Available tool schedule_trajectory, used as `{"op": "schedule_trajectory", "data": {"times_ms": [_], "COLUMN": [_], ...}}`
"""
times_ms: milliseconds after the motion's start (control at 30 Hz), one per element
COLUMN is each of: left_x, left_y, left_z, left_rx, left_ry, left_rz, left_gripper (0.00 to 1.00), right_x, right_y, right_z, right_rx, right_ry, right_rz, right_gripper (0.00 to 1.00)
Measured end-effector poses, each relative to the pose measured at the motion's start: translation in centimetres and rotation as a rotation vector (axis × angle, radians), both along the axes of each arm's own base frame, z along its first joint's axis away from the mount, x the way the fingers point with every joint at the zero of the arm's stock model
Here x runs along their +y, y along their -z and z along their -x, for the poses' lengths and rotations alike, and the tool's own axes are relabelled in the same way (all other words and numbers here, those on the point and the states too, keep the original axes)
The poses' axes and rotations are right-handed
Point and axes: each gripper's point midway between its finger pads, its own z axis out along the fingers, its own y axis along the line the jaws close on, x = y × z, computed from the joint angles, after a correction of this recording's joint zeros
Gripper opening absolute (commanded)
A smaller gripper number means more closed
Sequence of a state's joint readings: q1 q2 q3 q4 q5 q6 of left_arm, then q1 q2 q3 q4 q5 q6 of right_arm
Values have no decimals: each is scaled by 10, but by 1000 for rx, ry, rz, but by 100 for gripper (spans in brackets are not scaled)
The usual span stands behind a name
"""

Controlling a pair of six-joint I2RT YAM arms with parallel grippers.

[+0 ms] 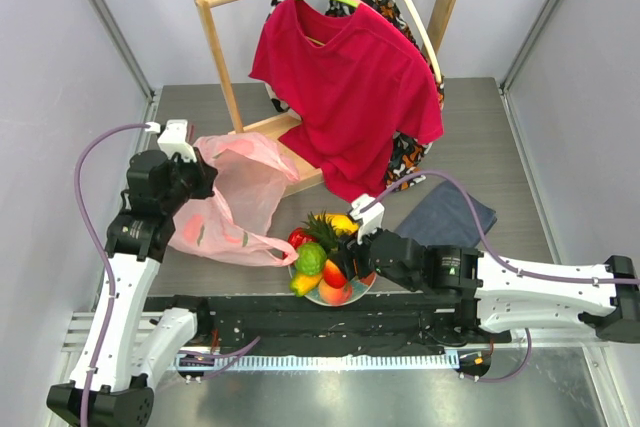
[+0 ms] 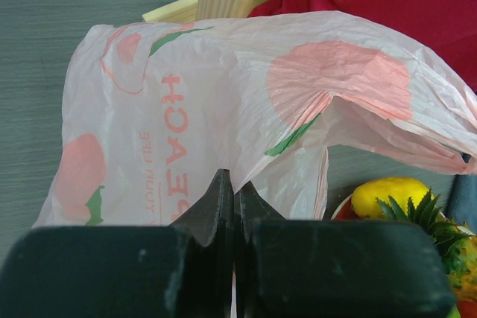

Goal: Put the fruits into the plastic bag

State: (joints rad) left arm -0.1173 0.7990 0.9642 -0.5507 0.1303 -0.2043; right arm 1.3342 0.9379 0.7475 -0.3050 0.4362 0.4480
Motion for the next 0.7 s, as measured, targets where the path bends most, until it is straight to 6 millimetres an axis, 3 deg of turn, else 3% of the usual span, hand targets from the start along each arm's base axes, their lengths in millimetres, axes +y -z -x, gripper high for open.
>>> {"op": "schedule_trajectory", "data": {"times_ms": [700], "left_x": [1], "left_y": [2], "left_z": [0], "left_rx": [4], "left_ry": [0], "left_rz": [-3], "left_gripper": [0], "right_x": [5], "right_y": [5], "right_z": [5], "right_rx": [8], "right_ry": [-17], "right_rz": [13], "right_gripper": [25]}}
